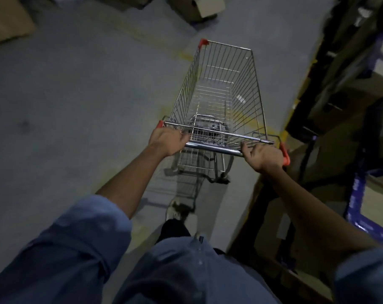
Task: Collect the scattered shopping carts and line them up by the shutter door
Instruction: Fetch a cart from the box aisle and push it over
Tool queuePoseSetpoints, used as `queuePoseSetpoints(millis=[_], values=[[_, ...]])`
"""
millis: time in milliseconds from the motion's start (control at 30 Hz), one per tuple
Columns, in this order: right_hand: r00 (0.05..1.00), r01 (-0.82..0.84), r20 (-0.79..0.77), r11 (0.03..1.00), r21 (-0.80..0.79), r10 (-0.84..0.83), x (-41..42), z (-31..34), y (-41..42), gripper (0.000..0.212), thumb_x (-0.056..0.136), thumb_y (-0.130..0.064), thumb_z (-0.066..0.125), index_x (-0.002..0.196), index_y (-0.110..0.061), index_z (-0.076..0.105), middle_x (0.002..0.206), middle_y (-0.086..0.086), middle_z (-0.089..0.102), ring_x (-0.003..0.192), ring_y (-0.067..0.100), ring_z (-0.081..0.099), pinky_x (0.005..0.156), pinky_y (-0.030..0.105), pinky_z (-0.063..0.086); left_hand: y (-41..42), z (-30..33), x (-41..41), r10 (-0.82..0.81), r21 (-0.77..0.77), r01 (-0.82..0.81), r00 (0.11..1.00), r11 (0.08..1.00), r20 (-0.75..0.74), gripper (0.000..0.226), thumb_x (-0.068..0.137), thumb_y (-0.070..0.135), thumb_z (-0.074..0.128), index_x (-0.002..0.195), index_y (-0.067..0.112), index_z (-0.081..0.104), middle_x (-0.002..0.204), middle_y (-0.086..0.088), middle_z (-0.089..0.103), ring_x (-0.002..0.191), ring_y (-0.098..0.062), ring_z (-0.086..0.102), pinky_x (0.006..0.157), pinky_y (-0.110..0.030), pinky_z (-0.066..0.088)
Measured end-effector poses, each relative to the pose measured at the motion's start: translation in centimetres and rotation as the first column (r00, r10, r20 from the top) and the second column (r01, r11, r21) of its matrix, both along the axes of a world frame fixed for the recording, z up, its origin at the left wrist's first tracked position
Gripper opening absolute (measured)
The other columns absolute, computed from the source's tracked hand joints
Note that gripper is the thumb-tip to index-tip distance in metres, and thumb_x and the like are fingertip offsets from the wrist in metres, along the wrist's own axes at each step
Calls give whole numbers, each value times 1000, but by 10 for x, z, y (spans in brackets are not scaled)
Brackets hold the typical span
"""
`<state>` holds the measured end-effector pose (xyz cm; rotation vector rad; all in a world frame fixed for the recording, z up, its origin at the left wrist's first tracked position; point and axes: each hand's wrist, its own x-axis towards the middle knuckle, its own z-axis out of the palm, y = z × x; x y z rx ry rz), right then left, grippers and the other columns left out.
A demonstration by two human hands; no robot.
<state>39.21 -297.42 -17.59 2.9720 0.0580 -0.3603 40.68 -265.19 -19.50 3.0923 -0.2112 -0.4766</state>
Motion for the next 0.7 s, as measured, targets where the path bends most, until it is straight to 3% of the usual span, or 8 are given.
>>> queuePoseSetpoints(millis=[67, 200, 267, 367, 467, 600, 667, 700], values=[[996, -83, -18, 996, -15, 82, 12, 3, 44, 95, 100, -76, 4, 72, -11, 68, 65, 6, 62, 68, 22, 63, 90, 38, 43, 42, 2, -13, 105, 8, -105, 994, 994, -4, 72, 106, 56, 15, 65, 13, 57, 76, -8, 67, 88, -24, 68, 110, -40, 38], [971, -235, -39, 972, 29, 236, 40, 2, 145, 94, 100, -73, 7, 83, -8, 72, 73, 13, 62, 65, 27, 57, 73, 37, 36, 137, -1, -41, 259, 85, -261, 965, 961, 38, 69, 105, 51, 18, 93, 17, 77, 100, -10, 77, 102, -24, 70, 114, -37, 31], [939, -341, -16, 938, 62, 343, 49, 1, 201, 90, 101, -71, 11, 87, -7, 73, 82, 17, 69, 76, 32, 65, 72, 37, 37, 189, -4, -57, 335, 100, -337, 942, 936, 40, 70, 106, 53, 18, 100, 19, 79, 106, -10, 77, 108, -25, 69, 118, -37, 27], [862, -505, -18, 862, 50, 506, 60, 1, 296, 80, 104, -66, 18, 105, -7, 72, 102, 21, 73, 93, 37, 70, 69, 37, 40, 272, -6, -82, 456, 90, -459, 888, 884, 50, 69, 105, 54, 18, 100, 22, 79, 107, -10, 76, 109, -26, 68, 119, -37, 26], [804, -592, -19, 804, 55, 594, 66, 2, 400, 79, 103, -67, 20, 111, -9, 73, 109, 21, 74, 99, 37, 70, 71, 37, 40, 360, -11, -106, 574, 97, -574, 818, 813, 29, 70, 103, 55, 19, 99, 20, 79, 108, -8, 77, 109, -24, 68, 118, -38, 27], [744, -668, 40, 740, 82, 667, 70, -2, 543, 79, 101, -69, 21, 108, -12, 75, 104, 17, 75, 97, 36, 72, 74, 37, 48, 479, -8, -140, 678, 103, -676, 735, 730, 9, 63, 105, 54, 22, 110, 19, 74, 118, -6, 74, 113, -23, 67, 116, -41, 27], [644, -765, -28, 645, -5, 764, 72, -16, 608, 71, 100, -64, 19, 110, -18, 73, 89, 13, 74, 81, 35, 72, 67, 34, 50, 532, -5, -162, 687, 140, -682, 726, 718, 9, 62, 105, 52, 18, 112, 20, 71, 115, -5, 74, 107, -24, 68, 111, -41, 32], [589, -807, -62, 584, -89, 806, 71, -21, 643, 57, 100, -56, 26, 111, -23, 71, 79, 11, 71, 70, 34, 69, 62, 33, 51, 561, -4, -172, 693, 155, -687, 721, 710, 20, 65, 103, 51, 13, 113, 20, 69, 113, -3, 74, 105, -24, 68, 110, -42, 32]])
